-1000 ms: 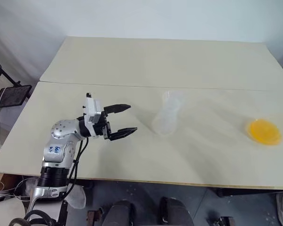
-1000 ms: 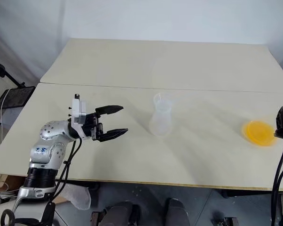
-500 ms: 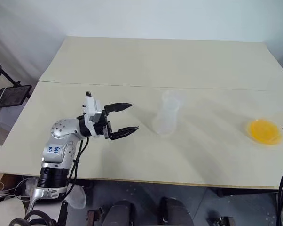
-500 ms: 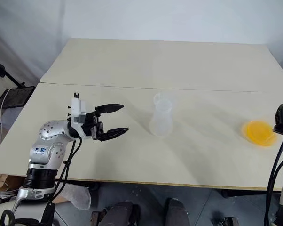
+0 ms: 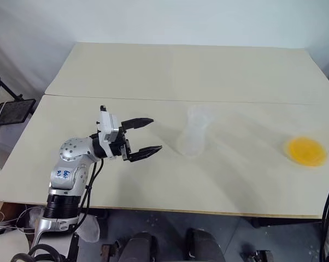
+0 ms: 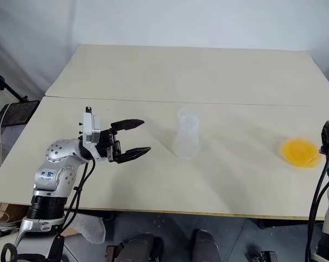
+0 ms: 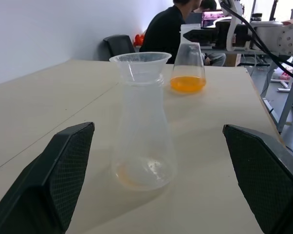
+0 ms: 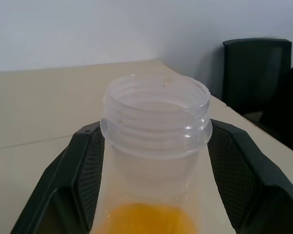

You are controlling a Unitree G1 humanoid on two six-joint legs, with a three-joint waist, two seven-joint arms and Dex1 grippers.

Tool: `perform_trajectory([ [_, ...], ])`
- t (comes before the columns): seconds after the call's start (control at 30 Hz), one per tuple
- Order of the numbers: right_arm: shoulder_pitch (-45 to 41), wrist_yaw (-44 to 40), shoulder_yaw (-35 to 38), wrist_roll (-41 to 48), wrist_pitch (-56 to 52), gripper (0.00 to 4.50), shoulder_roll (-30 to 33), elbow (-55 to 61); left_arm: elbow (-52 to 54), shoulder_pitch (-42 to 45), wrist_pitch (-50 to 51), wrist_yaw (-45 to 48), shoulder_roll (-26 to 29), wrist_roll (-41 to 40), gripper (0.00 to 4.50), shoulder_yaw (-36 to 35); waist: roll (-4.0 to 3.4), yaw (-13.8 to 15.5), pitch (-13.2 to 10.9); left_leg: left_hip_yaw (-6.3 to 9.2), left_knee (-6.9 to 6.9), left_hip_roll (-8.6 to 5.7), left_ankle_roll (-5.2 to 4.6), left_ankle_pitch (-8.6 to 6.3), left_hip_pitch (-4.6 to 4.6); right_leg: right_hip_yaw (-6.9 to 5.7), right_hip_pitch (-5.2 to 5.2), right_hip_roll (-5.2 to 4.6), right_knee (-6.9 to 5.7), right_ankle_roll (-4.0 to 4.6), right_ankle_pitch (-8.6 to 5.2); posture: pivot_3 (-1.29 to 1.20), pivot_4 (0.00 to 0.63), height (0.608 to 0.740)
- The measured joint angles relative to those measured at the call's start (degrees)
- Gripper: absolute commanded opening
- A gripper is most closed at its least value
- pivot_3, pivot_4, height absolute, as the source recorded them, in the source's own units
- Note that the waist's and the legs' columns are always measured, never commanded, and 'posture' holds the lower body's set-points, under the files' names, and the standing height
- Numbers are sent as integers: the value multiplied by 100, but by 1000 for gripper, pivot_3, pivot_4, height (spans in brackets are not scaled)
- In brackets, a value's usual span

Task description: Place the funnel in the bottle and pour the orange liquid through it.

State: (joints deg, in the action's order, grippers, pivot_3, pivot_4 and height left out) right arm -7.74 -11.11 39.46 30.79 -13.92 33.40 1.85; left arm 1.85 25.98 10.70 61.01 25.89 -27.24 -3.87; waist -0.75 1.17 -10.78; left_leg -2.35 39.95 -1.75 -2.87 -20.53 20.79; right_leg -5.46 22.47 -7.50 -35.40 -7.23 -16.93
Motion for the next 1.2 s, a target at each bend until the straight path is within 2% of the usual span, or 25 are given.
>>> perform_trajectory([
  [0.23,-54,-607,-629,-279,704,2759,-26,678,-2,1,-4,-5,20,0,4500,-6,-14,-2,-4,3,1,1,1,1,15,-7,10,1,2,0,0,0,150,740],
  [0.37,-126,-716,-1537,-653,357,2759,136,1530,-2,5,-36,-36,45,0,4500,-11,-14,-15,-4,12,4,2,2,1,20,-16,12,0,4,0,0,0,150,740],
  [0.47,-209,-652,-2154,-1071,-308,2759,482,2010,-6,0,-67,-99,53,0,4500,-61,-14,16,-4,22,10,0,1,1,34,-31,12,-4,13,0,0,0,150,740],
  [0.57,-464,-629,-2584,-1327,-551,2759,497,2342,-7,-2,-86,-165,66,0,4500,-125,-14,29,-5,27,9,-2,2,1,43,-43,10,-3,32,-2,1,0,150,740],
  [0.8,-633,-798,-3064,-2027,-528,2759,578,2506,2,-65,-91,-294,67,0,4500,-183,-13,21,-5,24,4,-5,1,1,44,-68,10,0,37,-9,5,0,150,740],
  [1.2,-772,-1141,-3491,-3336,530,2759,809,2370,125,-64,-91,-393,-56,-11,4500,-110,-12,17,-6,22,5,-4,2,1,42,-72,9,2,37,-10,5,0,150,740],
])
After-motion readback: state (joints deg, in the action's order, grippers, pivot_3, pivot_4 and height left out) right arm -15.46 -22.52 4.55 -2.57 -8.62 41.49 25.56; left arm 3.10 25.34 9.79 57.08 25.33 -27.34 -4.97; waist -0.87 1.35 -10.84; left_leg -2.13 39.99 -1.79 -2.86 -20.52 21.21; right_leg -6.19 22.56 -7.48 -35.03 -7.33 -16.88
